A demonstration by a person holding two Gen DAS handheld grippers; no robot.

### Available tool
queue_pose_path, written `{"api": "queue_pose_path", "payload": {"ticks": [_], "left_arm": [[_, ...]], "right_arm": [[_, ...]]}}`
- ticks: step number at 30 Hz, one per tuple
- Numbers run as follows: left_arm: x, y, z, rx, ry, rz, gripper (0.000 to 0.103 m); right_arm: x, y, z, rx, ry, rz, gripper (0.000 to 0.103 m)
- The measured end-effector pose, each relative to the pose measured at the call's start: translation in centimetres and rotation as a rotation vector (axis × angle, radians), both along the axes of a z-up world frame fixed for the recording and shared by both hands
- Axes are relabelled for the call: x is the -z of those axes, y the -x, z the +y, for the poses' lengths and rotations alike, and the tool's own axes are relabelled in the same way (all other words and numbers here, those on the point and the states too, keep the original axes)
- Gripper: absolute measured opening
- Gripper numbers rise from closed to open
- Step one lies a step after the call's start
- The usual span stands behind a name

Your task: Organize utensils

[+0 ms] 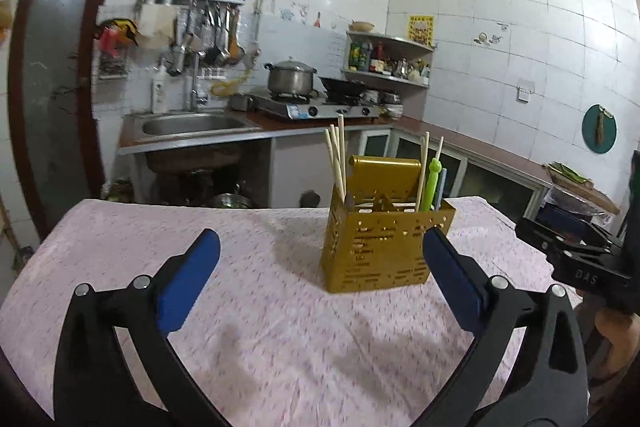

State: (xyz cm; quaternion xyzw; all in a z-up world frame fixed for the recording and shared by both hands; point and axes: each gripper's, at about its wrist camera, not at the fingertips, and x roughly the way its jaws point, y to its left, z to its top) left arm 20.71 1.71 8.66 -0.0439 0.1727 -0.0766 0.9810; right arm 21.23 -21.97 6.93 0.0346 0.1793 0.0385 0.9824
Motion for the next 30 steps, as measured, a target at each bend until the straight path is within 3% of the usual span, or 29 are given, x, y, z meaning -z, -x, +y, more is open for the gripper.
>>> {"api": "queue_pose_path", "payload": {"ticks": [7,14,20,30], "left_arm": [[1.5,6.8,-0.9,-0.072,-0.050,-0.040,0.098],[4.2,12.2,-0.6,-0.094,-0.015,-0.047,0.098],[6.9,14.4,-0.5,-0.150,-0.048,-0.072,0.098],[7.6,14.5,-0.8,-0.135,-0.063,-0.063,0.098]], "right_arm": [[1.9,6.7,2.1,0.034,0.044,-0.018,0.099],[4.1,12.7,2.7,0.056,0.034,-0.046,0.099],[5.8,15.2,3.3,0.057,0.046,-0.119,0.099],[6.0,15.1,2.7,0.063,0.012,-0.113,0.099]]}}
